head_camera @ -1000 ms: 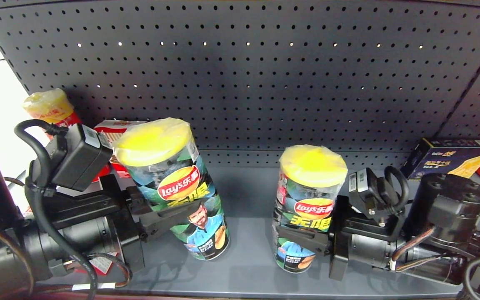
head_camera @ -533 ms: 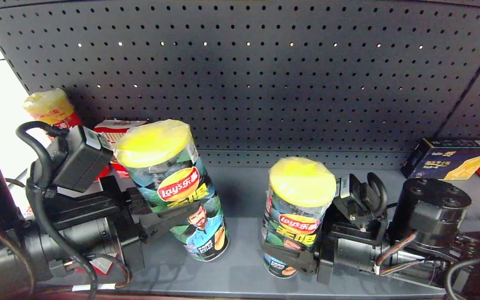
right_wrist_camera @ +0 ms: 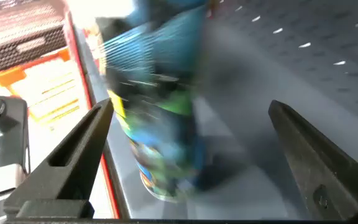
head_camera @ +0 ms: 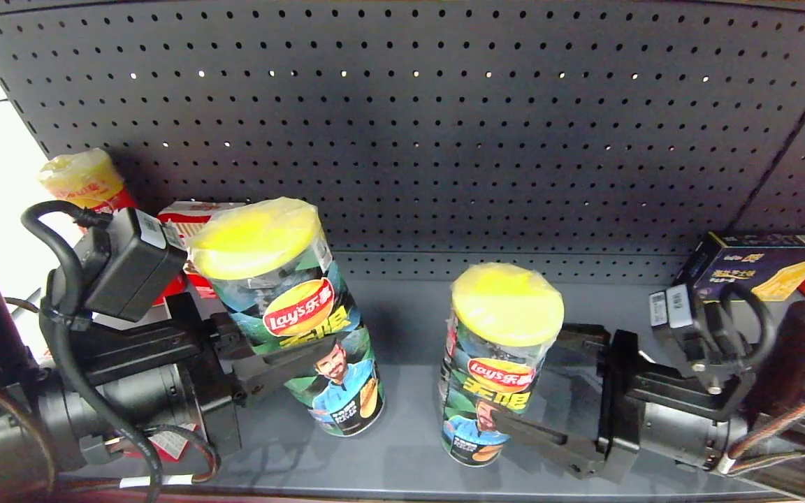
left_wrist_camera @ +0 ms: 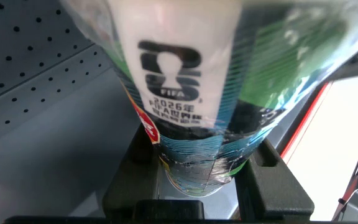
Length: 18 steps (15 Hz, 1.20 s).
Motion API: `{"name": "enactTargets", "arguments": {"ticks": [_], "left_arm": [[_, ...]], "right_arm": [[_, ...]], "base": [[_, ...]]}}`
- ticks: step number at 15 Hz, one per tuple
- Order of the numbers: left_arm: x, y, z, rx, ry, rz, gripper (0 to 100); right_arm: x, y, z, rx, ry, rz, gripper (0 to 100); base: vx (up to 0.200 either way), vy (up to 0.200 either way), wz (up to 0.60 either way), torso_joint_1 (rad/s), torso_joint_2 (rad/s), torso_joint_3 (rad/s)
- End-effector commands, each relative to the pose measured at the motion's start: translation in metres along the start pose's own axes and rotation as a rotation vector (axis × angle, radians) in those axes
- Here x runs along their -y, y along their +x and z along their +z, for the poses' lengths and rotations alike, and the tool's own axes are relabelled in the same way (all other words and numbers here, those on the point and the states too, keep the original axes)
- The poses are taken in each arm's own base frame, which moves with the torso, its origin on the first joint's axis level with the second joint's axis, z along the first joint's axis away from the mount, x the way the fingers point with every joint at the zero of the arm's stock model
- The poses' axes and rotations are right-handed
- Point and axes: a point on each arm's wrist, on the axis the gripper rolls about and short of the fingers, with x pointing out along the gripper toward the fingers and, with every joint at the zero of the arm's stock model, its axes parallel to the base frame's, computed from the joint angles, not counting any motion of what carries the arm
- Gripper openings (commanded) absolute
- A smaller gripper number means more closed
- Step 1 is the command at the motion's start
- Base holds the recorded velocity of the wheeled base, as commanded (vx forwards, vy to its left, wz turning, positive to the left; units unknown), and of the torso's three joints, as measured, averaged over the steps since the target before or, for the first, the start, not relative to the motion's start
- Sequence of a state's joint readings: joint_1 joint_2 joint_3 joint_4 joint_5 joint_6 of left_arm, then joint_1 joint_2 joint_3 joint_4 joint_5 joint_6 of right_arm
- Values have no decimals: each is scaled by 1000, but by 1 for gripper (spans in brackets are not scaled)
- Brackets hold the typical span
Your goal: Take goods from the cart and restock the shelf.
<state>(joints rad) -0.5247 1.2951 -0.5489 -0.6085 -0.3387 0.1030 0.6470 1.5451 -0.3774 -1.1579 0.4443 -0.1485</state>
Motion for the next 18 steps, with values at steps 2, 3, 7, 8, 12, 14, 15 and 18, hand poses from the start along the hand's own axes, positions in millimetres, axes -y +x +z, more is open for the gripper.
{"name": "enactTargets", "arguments": {"ticks": [2, 3, 7, 8, 12, 14, 15, 18], "left_arm": [[1, -1, 0, 4, 3, -3, 0], [1, -1, 0, 3, 3, -3, 0], [1, -1, 0, 3, 4, -6, 0], [2, -1, 0, 2, 4, -8, 0], [0, -1, 0, 2, 7, 2, 0], [1, -1, -1, 1, 28, -2, 0], [0, -1, 0, 1, 34, -2, 0], [1, -1, -1, 2, 34, -5, 0]], "right_arm": [[-1, -75, 37, 120, -83, -181, 100], [-4, -96, 42, 121, -95, -254, 100], [-47, -163, 40, 59, -48, -538, 100], [-60, -177, 30, 43, -27, -569, 100], [-101, -218, -4, -8, 10, -721, 100], [-114, -228, -21, -15, 10, -814, 100], [-117, -229, -31, -29, 20, -865, 100], [-113, -228, -49, -77, 86, -989, 100]], "base": [[0, 0, 0, 0, 0, 0], [0, 0, 0, 0, 0, 0], [0, 0, 0, 0, 0, 0], [0, 0, 0, 0, 0, 0], [0, 0, 0, 0, 0, 0], [0, 0, 0, 0, 0, 0], [0, 0, 0, 0, 0, 0], [0, 0, 0, 0, 0, 0]]}}
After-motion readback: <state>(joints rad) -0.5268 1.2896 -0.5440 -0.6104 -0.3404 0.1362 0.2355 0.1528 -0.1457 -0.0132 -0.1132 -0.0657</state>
